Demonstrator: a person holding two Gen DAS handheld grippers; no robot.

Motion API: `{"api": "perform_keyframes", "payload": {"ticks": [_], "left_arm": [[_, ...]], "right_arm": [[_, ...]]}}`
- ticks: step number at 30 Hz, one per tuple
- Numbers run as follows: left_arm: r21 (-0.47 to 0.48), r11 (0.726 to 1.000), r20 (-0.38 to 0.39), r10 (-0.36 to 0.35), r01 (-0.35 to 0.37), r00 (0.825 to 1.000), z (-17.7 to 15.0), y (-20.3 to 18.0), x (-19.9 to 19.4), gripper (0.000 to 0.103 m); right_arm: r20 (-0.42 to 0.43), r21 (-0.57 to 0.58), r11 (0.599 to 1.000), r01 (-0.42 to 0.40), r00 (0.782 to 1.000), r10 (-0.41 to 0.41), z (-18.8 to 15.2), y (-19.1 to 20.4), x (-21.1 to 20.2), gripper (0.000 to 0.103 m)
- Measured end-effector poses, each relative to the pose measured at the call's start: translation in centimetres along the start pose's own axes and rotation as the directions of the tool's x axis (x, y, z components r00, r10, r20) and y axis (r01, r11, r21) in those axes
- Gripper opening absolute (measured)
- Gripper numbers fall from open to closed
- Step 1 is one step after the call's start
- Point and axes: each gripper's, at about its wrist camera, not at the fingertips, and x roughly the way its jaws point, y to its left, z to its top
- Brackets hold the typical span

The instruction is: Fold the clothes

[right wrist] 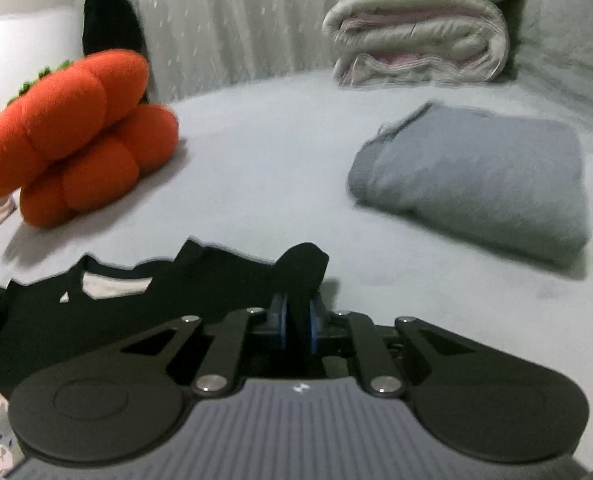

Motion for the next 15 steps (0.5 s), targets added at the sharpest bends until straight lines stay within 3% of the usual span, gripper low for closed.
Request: {"api": "perform_keyframes", "payload": {"ticks": [2, 6, 8, 9, 12, 15], "left_arm": [[0.015, 1.000, 0.022, 0.015, -0.016, 1.000, 0.1, 0.1, -0.1, 0.002], [0.044, 0.986, -0.010, 0.161, -0.161, 0.987, -0.2, 1.2, 1.3, 0.003], [0.008, 0.987, -0.010, 0.162, -0.162, 0.987, -0.2, 1.9, 0.9, 0.004], [-0.006, 0.987, -0.002, 0.161, -0.161, 0.987, 0.0, 1.9, 0.5, 0.006], [-0.023, 0.987, 0.033, 0.162, -0.162, 0.986, 0.8, 1.3, -1.3, 0.013], [-0.014, 0.992, 0.040, 0.125, -0.125, 0.991, 0.7, 0.3, -2.2, 0.013]], "right_arm": [[0.011, 0.029, 1.000, 0.003, 1.000, -0.003, 0.2, -0.7, -0.2, 0.010], [-0.056, 0.035, 0.999, 0.032, 0.998, -0.030, 0.0, -0.9, 1.3, 0.011], [-0.064, 0.021, 0.999, 0.050, 0.997, -0.048, -0.1, -0.5, 1.4, 0.012], [-0.067, 0.021, 0.998, 0.052, 0.996, -0.050, 0.2, -0.4, 1.2, 0.024], [-0.047, 0.014, 0.997, 0.070, 0.996, -0.069, 0.9, -0.1, -0.1, 0.037], [-0.030, 0.020, 0.998, 0.061, 0.998, -0.061, 1.4, 0.0, -1.9, 0.039]]}}
